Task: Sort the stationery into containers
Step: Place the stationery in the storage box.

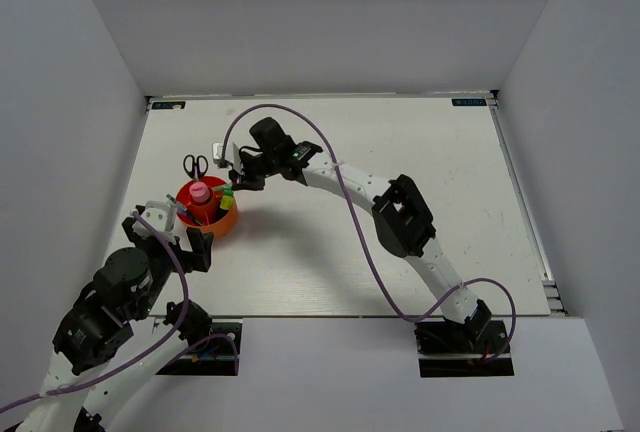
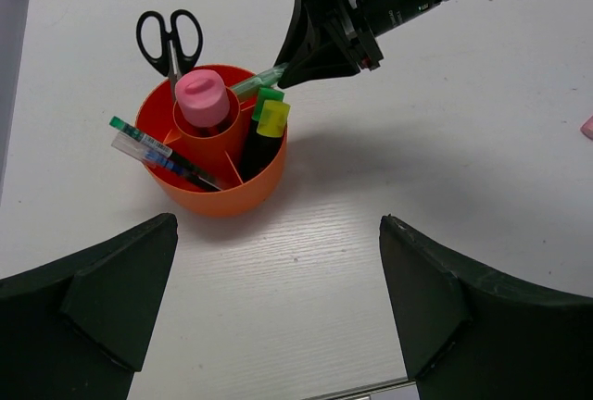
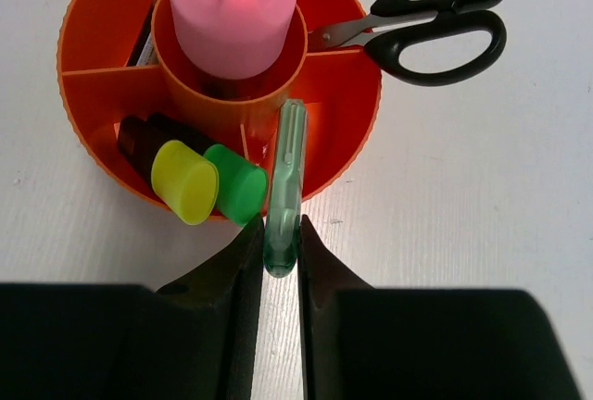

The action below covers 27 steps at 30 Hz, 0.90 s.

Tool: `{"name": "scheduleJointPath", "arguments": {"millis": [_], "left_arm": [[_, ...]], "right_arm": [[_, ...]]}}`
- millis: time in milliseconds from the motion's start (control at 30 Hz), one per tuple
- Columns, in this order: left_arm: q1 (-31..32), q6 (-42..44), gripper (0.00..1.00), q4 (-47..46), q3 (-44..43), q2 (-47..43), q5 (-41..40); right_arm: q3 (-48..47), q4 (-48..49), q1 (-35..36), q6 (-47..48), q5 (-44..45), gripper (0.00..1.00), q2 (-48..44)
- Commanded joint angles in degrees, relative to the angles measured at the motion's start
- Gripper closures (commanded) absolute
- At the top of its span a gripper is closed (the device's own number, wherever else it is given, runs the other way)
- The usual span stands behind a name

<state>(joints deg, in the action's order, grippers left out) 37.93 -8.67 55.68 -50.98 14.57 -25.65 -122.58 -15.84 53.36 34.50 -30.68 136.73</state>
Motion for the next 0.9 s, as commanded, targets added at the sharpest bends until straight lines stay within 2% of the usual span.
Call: {"name": "scheduleJointPath", "arguments": {"millis": [0,100,300,667,767,800,867], "left_arm": [[-0.2,-0.6,0.00,0.1,0.4,-0.4,0.8],[-0.2,-0.7,0.00,0.0,0.4,-0.3,0.9],[-0.2,-0.7,0.00,0.2,-0.1,-0.4,1.0],[-0.3,-0.8,0.00,-0.1,0.4,-0.5,1.3],[-0.2,-1.2,0.00,0.1,0.3,-0.3,1.4],[-0.3,-1.1,0.00,0.3,0.2,-0.4,1.4],[-0.2,-1.1,0.00,0.6,-0.1,-0.3,1.4]], "right_arm": [[0.7,-2.4,0.6,1.1,-4.0,1.00,-4.4],[1.3,-2.8,0.7,1.2,-4.2,1.00,-5.2],[1.1,-0.4,1.0,0.3,0.6,1.00,-5.5],[1.1,-6.0,1.5,5.6,-0.2,1.00,-6.2],[0.8,-6.7,1.9,5.7,-0.1,0.87,-5.8],[0.6,-6.7,2.0,5.7,-0.1,0.79,-5.7],[0.8,-6.3,2.2,5.3,-0.1,0.73,-5.7]]}}
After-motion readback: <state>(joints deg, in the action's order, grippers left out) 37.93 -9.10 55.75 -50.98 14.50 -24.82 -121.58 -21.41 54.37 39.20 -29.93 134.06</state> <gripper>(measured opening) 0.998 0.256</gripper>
